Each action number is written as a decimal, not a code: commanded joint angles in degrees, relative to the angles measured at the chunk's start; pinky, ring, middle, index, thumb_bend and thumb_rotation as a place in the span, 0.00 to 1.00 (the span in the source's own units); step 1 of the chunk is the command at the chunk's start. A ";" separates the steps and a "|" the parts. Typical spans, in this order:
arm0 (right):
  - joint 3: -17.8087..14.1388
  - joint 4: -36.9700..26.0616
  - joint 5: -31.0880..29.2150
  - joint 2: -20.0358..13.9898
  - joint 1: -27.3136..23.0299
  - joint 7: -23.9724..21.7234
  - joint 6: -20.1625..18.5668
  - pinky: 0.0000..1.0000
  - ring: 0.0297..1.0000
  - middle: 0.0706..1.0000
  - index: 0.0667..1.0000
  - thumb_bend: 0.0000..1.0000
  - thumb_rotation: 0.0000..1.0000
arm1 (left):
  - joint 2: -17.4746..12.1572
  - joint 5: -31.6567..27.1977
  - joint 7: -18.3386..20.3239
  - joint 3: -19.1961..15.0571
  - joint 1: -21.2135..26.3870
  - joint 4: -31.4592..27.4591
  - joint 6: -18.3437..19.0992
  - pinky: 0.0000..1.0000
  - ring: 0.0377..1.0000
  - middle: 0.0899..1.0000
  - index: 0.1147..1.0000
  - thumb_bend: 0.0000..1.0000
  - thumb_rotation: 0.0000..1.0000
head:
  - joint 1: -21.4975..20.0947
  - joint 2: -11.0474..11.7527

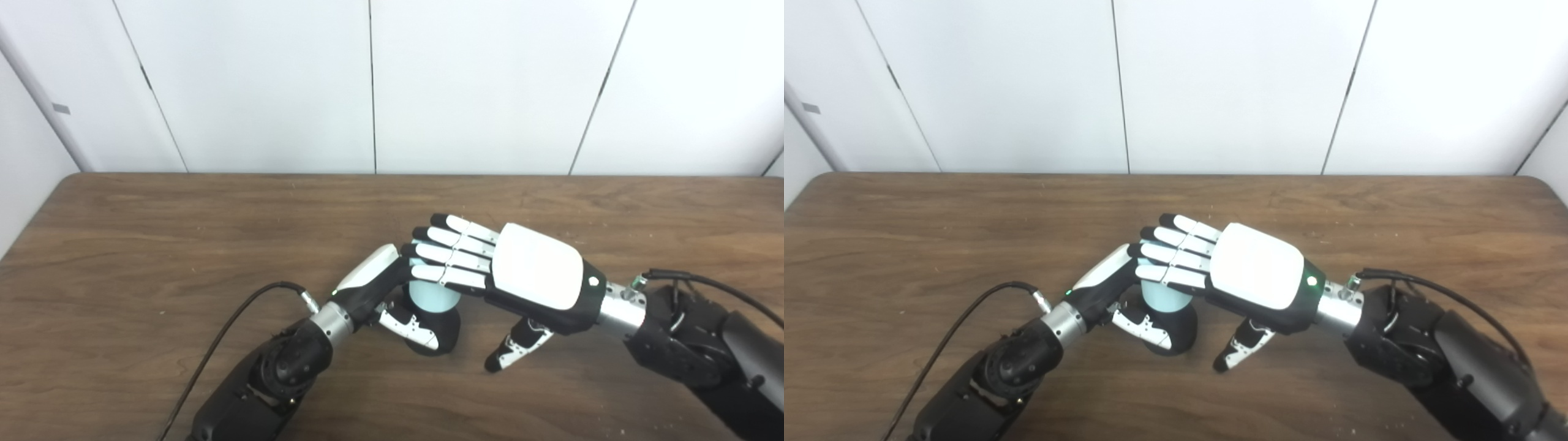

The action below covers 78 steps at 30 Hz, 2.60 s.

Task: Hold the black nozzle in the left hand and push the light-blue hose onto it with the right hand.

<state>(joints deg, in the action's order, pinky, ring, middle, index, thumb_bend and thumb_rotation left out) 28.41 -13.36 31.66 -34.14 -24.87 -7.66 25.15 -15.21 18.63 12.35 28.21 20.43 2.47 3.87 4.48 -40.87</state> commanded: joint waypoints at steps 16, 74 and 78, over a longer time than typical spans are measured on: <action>-7.33 1.59 -7.26 4.29 2.02 -10.46 0.07 0.96 0.97 0.96 0.93 0.72 0.19 | -2.41 3.52 5.02 1.88 -3.61 3.54 6.77 0.30 0.35 0.43 0.42 0.53 0.00 | 0.02 -0.13; -0.58 1.16 2.13 -2.42 1.90 -2.11 1.68 0.95 0.96 0.95 0.92 0.74 0.16 | -2.95 3.42 6.11 1.99 -3.77 2.77 7.56 0.31 0.36 0.43 0.41 0.53 0.00 | -0.17 -0.49; -1.27 1.74 0.99 -1.73 2.77 -2.29 1.70 0.96 0.97 0.98 0.95 0.74 0.16 | -2.88 3.48 6.29 1.92 -3.78 2.66 7.70 0.32 0.37 0.43 0.41 0.53 0.00 | -0.17 -0.49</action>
<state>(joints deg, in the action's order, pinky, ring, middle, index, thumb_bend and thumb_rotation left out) 27.51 -12.98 32.68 -34.54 -22.55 -7.80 26.03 -15.28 18.63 13.79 28.30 20.58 1.76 4.80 4.31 -41.31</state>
